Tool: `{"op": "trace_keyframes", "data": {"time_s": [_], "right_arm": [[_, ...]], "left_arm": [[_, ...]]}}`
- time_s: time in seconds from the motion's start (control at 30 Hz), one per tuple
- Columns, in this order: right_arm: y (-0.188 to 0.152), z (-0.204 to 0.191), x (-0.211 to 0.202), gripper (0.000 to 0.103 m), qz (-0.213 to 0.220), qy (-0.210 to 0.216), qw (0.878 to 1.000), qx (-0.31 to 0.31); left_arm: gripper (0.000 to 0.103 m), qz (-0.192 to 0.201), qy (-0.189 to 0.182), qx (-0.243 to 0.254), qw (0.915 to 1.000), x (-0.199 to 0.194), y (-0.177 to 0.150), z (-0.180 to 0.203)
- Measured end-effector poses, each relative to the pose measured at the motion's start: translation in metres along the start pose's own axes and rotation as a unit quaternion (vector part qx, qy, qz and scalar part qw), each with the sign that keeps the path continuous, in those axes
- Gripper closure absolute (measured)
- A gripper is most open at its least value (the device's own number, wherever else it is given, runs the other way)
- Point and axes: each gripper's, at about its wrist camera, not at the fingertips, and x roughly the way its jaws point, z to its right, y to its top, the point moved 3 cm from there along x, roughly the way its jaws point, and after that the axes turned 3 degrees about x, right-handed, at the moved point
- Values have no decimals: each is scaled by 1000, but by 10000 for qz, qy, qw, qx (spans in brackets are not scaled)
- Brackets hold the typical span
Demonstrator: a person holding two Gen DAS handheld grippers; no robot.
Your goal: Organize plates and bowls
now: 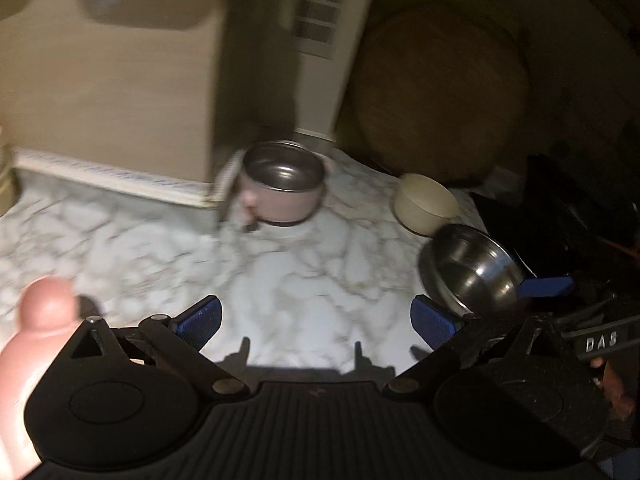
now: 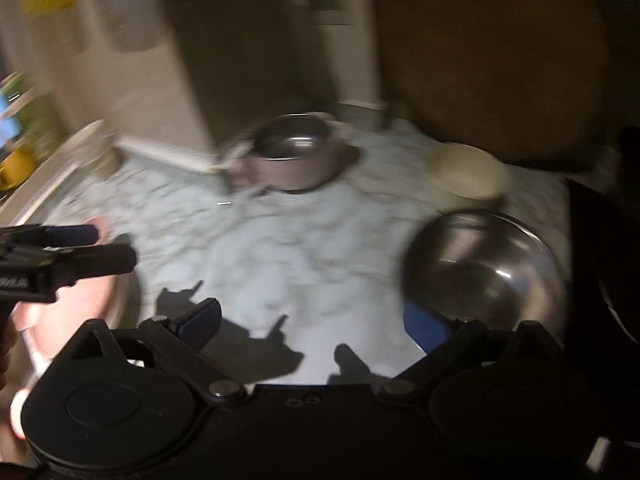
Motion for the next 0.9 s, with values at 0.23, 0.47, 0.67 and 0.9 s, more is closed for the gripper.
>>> {"op": "trace_keyframes", "data": {"time_s": [0.23,0.47,0.67,0.9], "right_arm": [[-8,75,-2,5,35,-866,9949,520],[-15,135,9,9,-21,-1362,9836,1181],[-20,156,27,20,-216,-1435,9767,1582],[-21,169,45,36,-354,-1556,9703,1818]], "left_arm": [[2,-181,-409,407,9982,52,10,50],[2,-508,-708,508,9949,107,15,87],[6,-668,-941,579,9916,143,19,110],[36,-1094,-993,465,9879,184,21,119]]}}
